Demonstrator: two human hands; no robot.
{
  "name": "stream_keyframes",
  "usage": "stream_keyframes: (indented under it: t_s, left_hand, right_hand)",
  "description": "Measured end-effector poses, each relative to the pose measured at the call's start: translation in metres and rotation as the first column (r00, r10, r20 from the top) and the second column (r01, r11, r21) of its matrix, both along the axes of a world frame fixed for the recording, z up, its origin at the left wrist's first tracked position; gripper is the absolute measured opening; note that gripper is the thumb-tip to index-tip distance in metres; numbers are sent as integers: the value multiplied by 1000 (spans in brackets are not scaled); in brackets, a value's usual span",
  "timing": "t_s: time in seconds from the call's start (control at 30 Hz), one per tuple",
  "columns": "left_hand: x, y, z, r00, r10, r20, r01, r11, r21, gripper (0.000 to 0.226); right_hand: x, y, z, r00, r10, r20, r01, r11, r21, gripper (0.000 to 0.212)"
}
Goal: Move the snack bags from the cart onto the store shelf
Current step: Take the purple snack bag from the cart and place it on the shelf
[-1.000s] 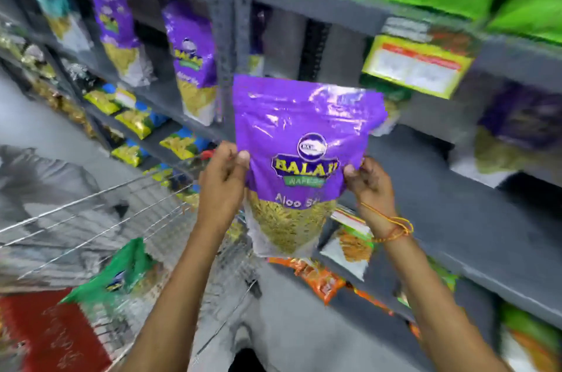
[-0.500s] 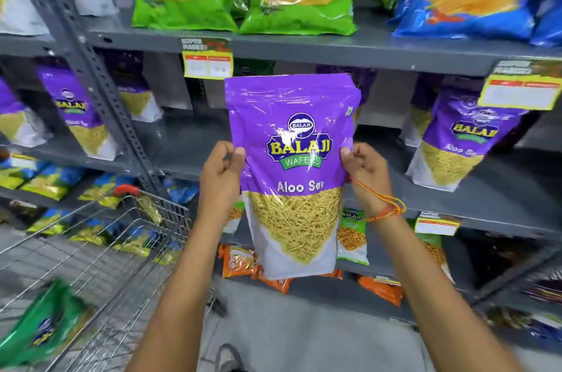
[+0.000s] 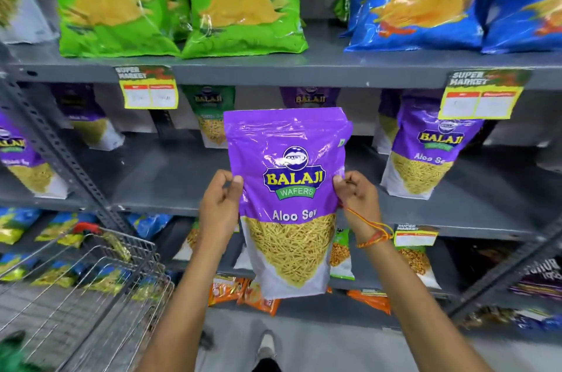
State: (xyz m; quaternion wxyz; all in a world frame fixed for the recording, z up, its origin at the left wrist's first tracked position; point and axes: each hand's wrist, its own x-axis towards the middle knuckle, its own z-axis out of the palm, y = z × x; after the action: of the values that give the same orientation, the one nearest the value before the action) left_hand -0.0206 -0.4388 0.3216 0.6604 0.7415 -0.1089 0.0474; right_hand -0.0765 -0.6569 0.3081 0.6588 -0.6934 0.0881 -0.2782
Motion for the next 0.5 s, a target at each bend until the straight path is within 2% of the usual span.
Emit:
stream_keyframes:
  t_s: [0.23,0.4,0.5]
  left_hand:
    - [96,-60,-21,997,-75,24,74,997,27,43]
    - [151,-103,-27,990,-136,35,134,989,58,29]
    - [172,-118,-26,986,-148,81,140,985,99,22]
  right_hand:
    - [66,-48,-8,988,-152,-1,151,983,-104,17]
    - [114,-75,-19,963,-264,-55,256,958,-126,22]
    - [137,-87,-22,938,-337,-80,325,936,-138,13]
